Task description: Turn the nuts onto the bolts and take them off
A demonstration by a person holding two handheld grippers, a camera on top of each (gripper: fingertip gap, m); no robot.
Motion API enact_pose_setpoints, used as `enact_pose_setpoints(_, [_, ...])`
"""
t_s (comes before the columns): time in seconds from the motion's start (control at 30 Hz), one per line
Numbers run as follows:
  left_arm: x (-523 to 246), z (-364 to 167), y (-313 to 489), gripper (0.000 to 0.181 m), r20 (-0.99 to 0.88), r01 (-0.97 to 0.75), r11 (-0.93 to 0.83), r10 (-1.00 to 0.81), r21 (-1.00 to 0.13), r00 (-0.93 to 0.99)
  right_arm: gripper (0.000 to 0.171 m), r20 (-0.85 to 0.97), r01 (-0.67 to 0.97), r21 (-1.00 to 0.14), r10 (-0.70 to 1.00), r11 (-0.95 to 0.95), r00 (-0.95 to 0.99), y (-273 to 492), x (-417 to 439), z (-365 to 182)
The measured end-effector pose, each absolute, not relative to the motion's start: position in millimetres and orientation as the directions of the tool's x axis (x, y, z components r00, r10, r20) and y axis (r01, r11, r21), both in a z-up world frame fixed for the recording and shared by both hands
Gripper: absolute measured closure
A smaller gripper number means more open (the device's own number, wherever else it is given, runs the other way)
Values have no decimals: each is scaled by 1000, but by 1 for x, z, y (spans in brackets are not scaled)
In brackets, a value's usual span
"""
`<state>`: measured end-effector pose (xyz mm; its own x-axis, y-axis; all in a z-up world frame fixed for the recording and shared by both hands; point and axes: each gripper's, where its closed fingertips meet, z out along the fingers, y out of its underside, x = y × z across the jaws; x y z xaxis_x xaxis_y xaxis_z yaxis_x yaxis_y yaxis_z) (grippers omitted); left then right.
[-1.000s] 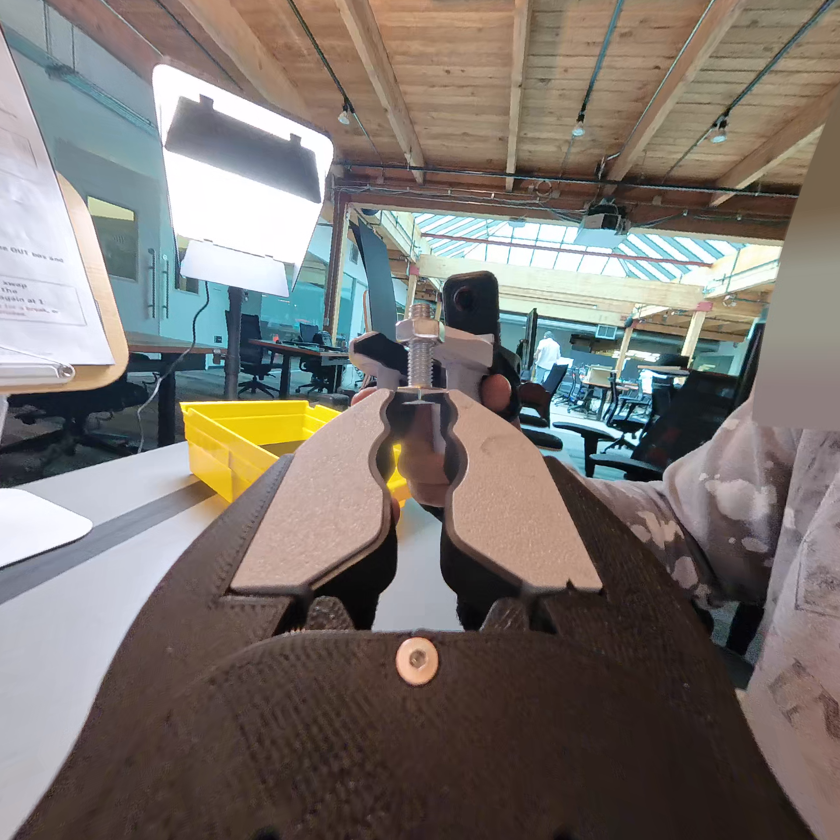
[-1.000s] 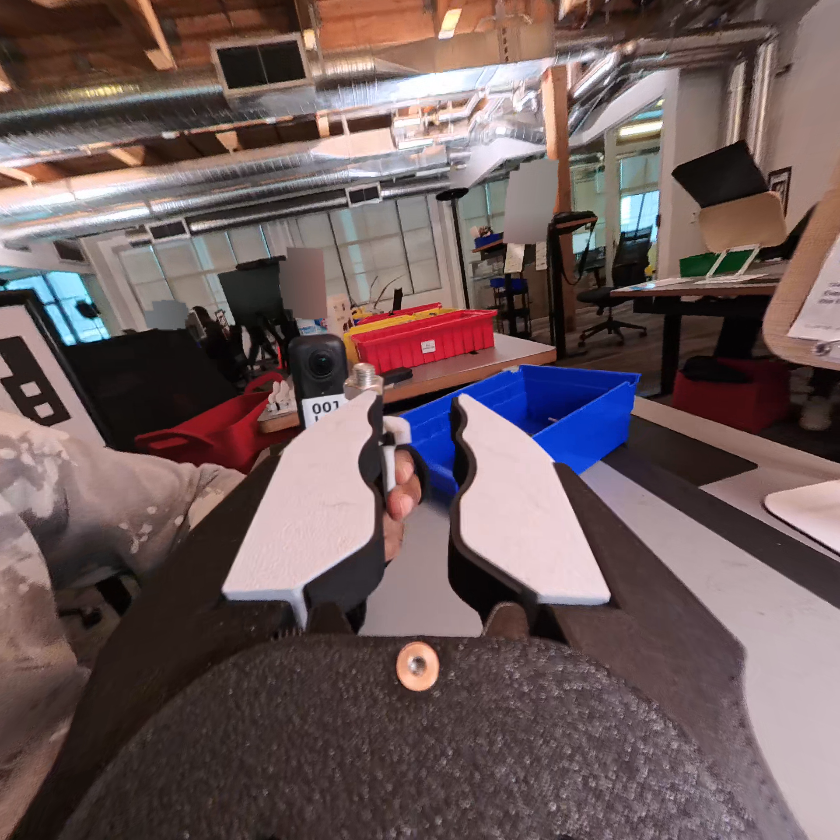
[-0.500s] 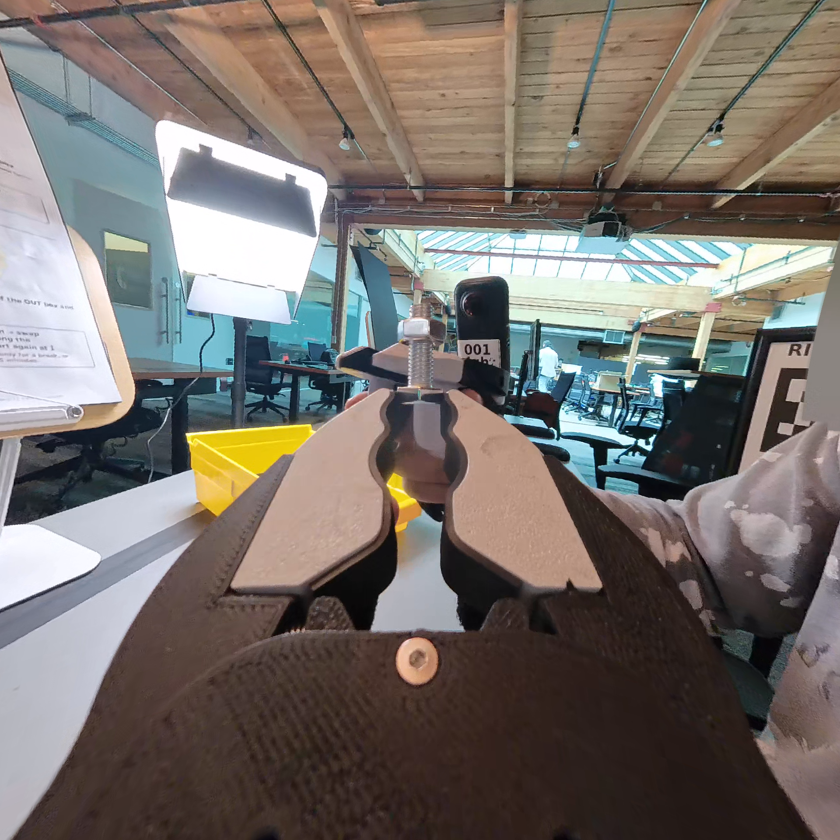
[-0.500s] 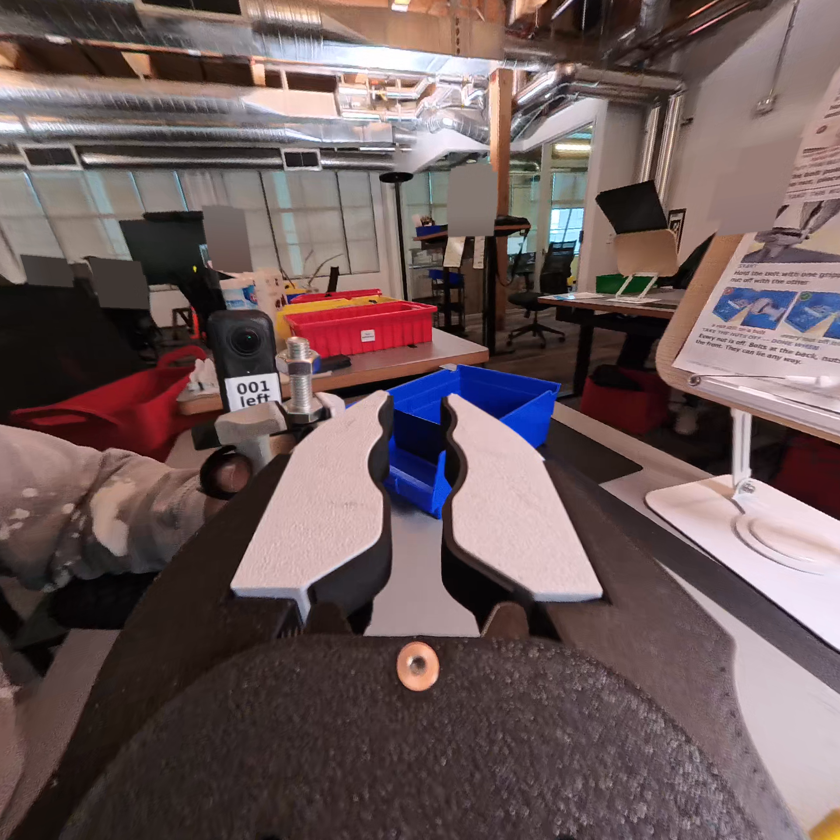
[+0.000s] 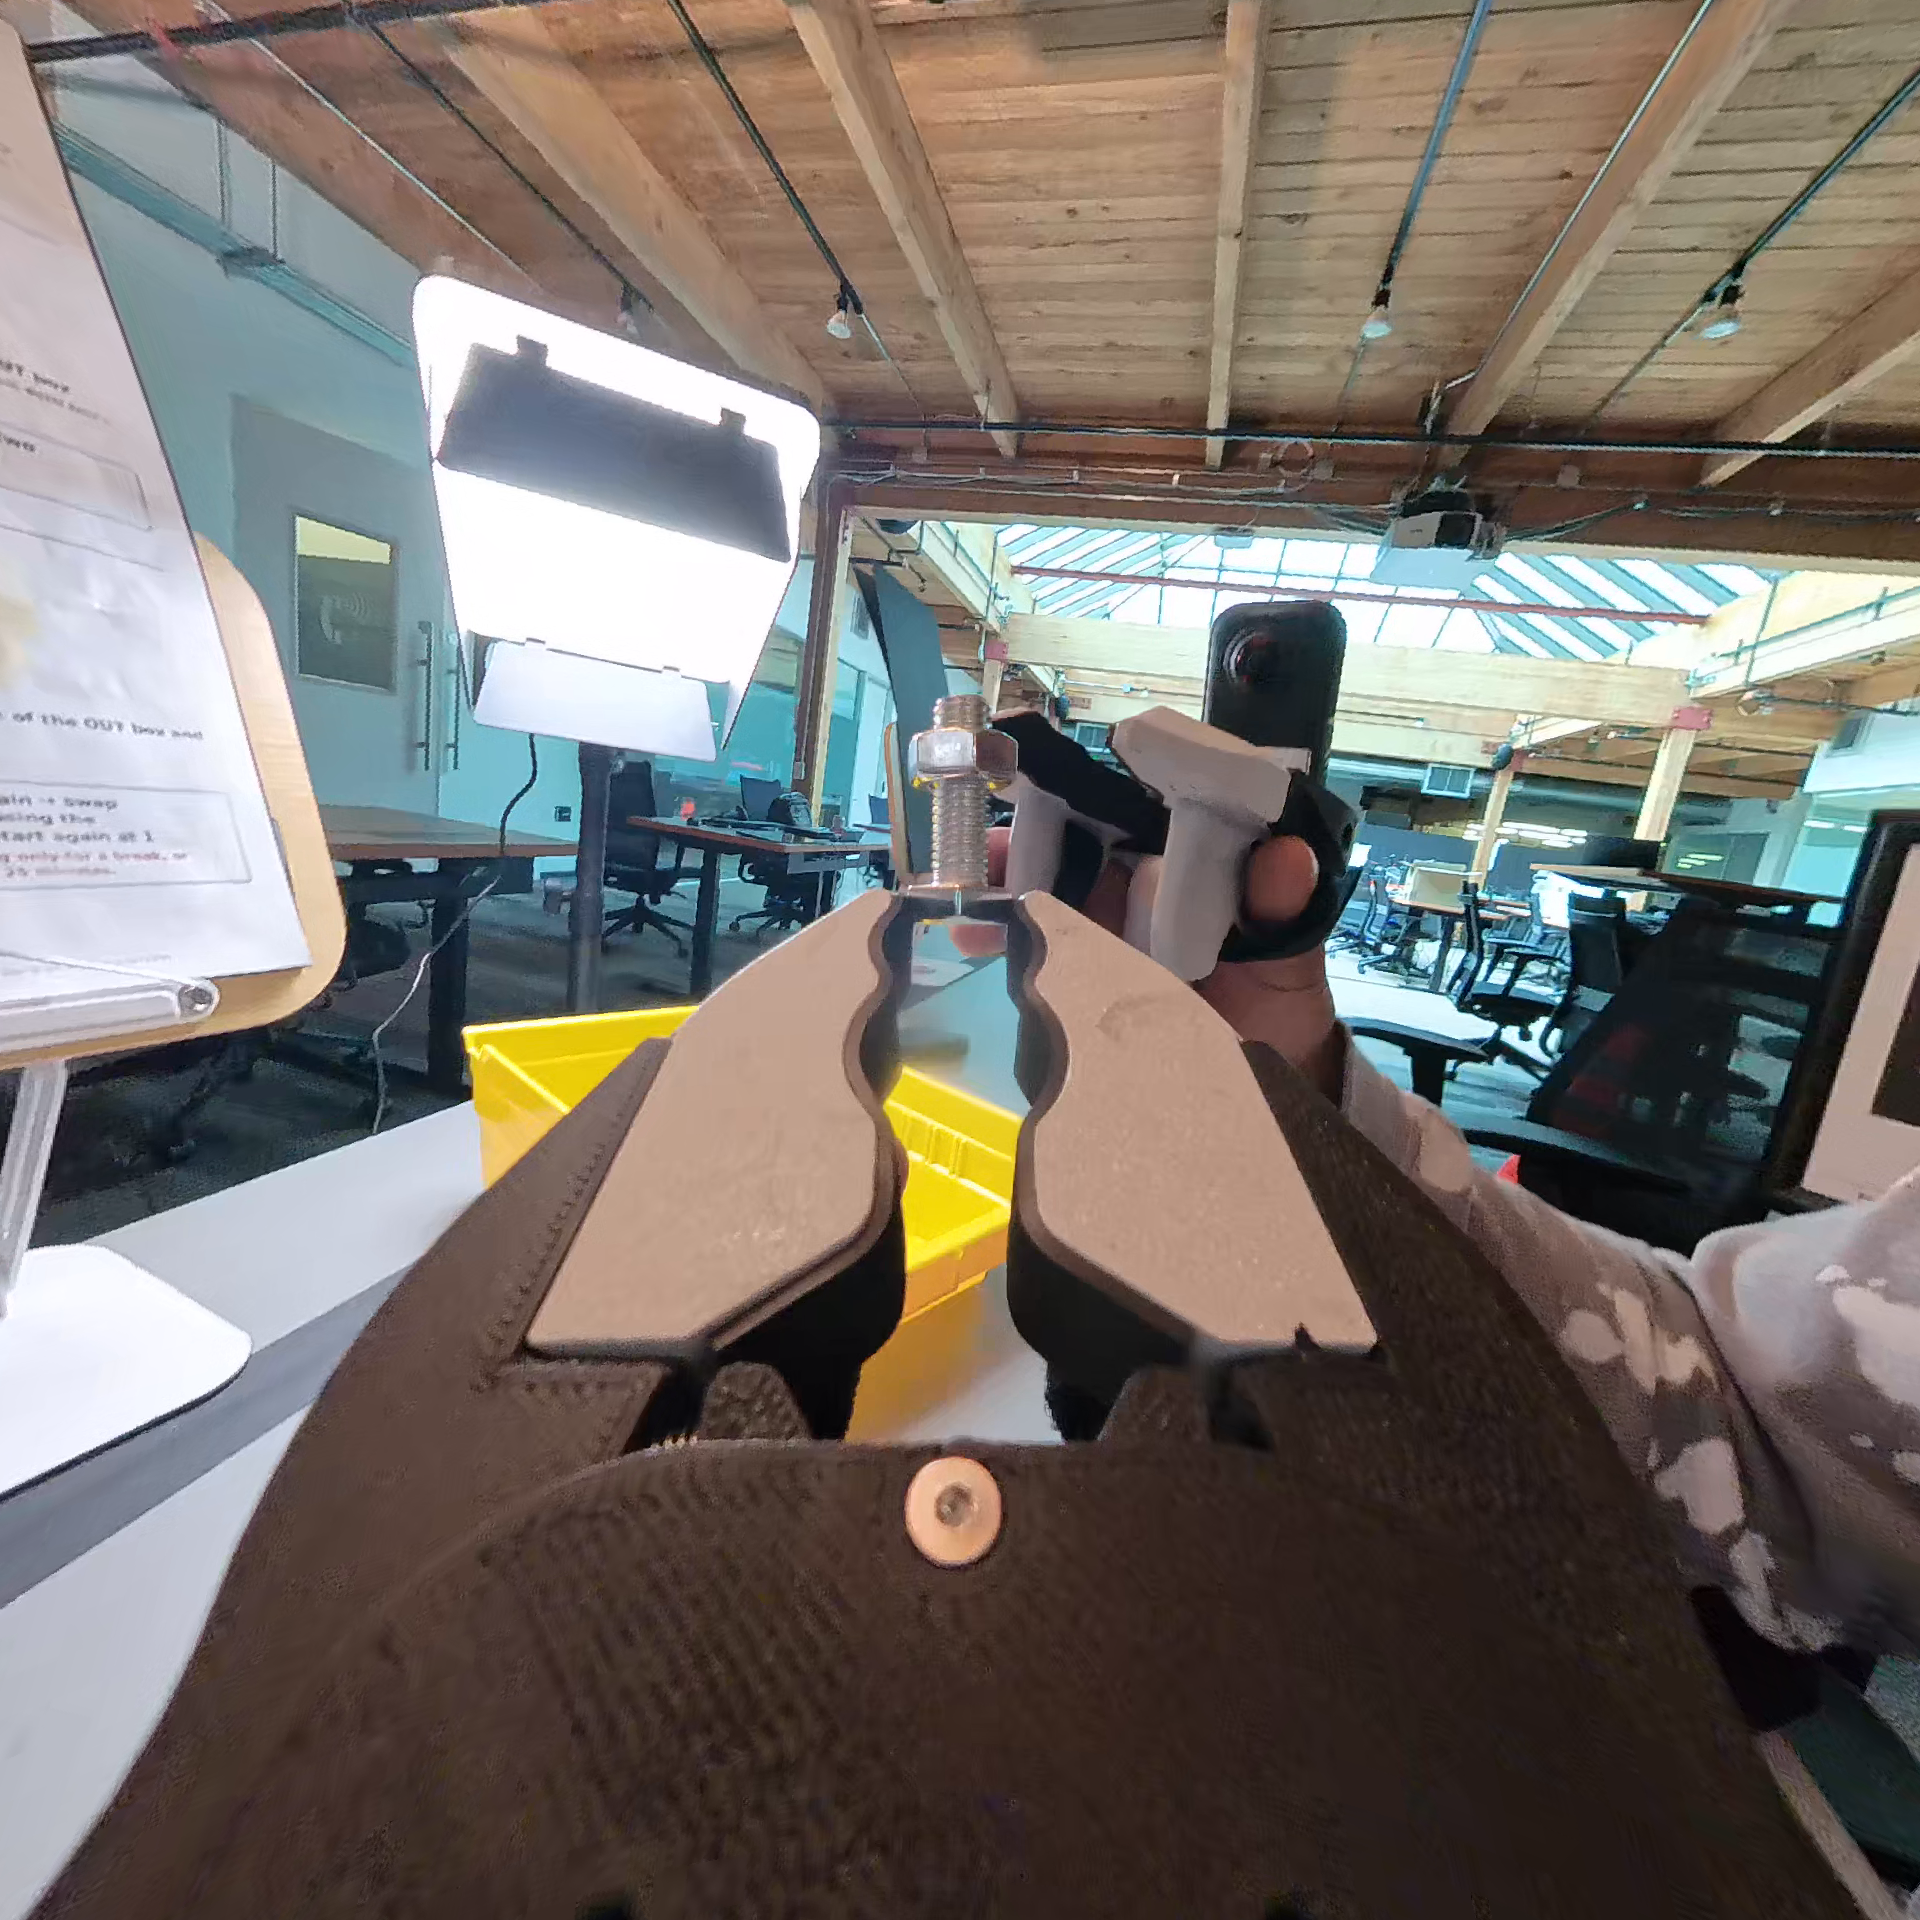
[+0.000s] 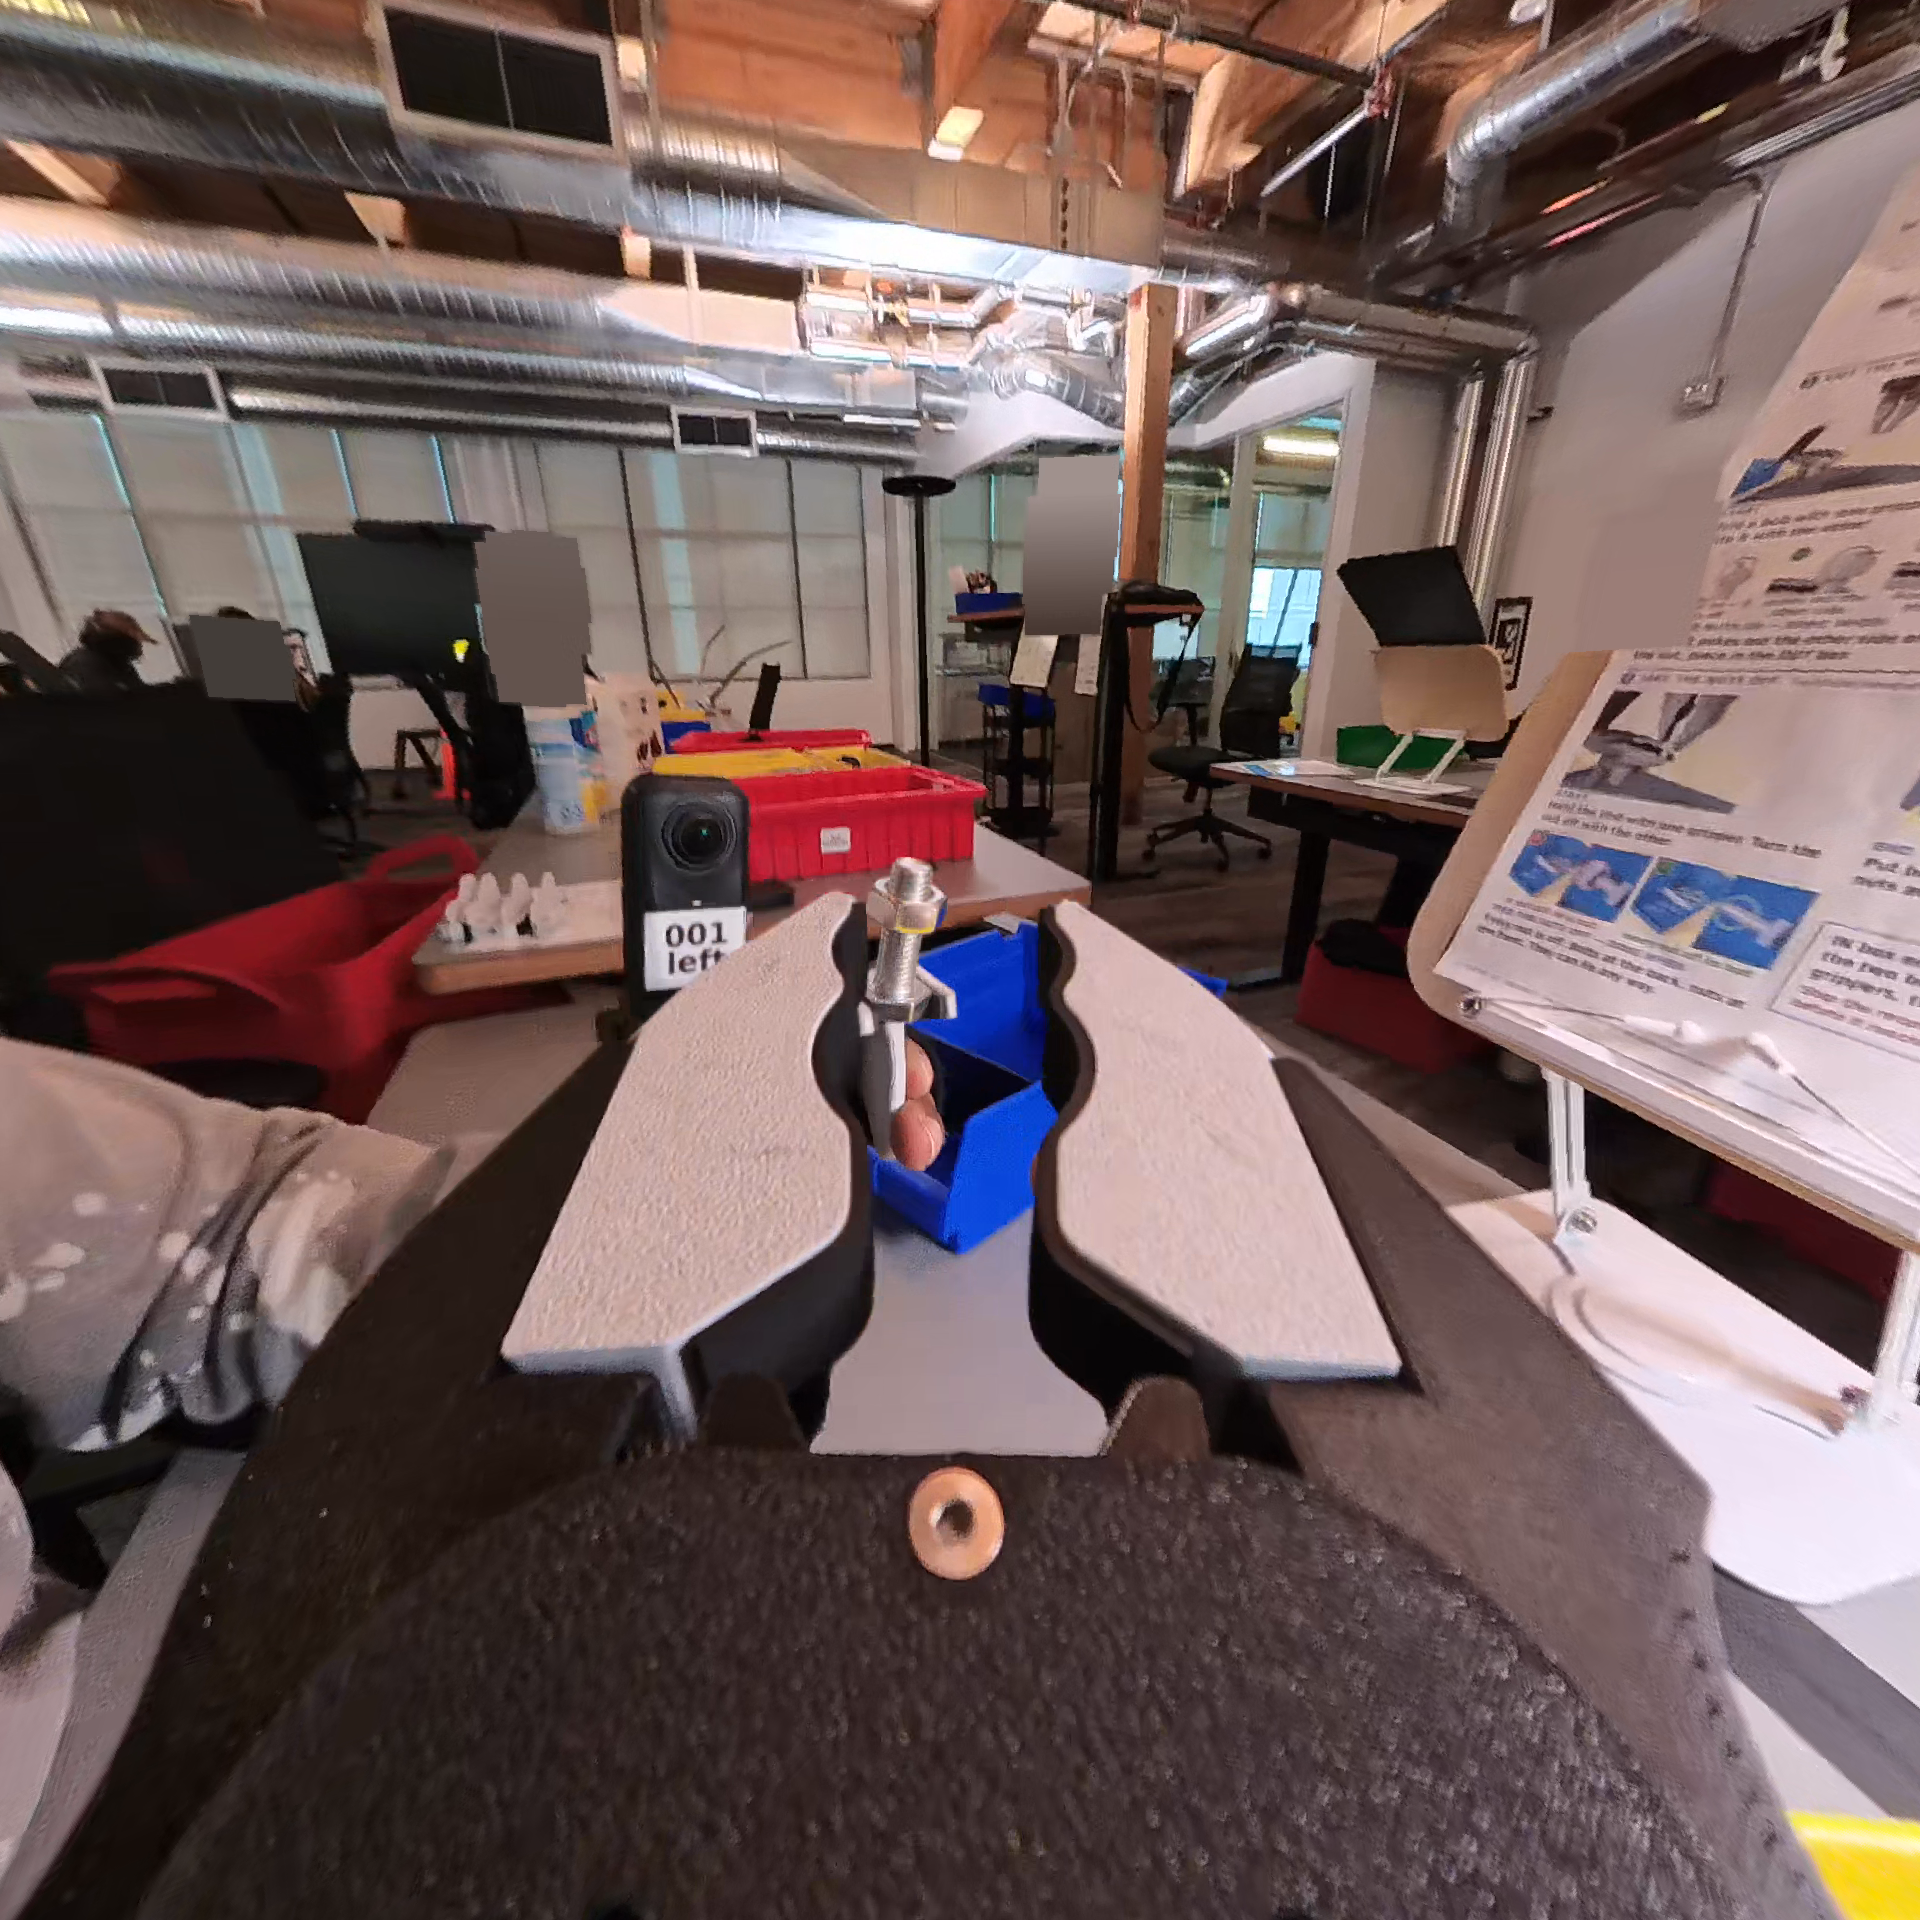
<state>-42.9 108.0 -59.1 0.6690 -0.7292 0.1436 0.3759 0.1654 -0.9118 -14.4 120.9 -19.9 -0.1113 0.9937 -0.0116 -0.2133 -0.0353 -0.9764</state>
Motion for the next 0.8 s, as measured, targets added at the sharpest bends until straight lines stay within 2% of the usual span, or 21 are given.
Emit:
enact_pose_setpoints(0.27, [-39,-70,101,164,150,391,152,-754,-907,640,135,-12,-151,-988,984,-40,-180,96,-40,-41])
enact_pose_setpoints(0.47, [-32,-70,96,163,150,406,153,-769,-901,621,133,-115,-151,-978,977,-143,-182,103,-47,-49])
enact_pose_setpoints(0.5, [-34,-67,95,163,157,428,161,-770,-889,618,134,-140,-154,-973,968,-174,-208,104,-45,-48])
enact_pose_setpoints(0.57, [-39,-61,91,163,170,467,159,-792,-870,587,152,-179,-206,-956,971,-210,-161,121,-38,-43])
enact_pose_setpoints(0.6, [-39,-60,90,163,165,462,162,-791,-872,589,153,-187,-228,-949,971,-217,-145,128,-34,-42])
enact_pose_setpoints(0.7, [-38,-61,91,163,144,440,178,-784,-880,604,140,-160,-190,-963,972,-192,-169,119,-35,-42])
enact_pose_setpoints(0.8, [-33,-67,93,163,136,427,184,-777,-885,615,134,-136,-175,-969,970,-173,-203,99,-43,-41])
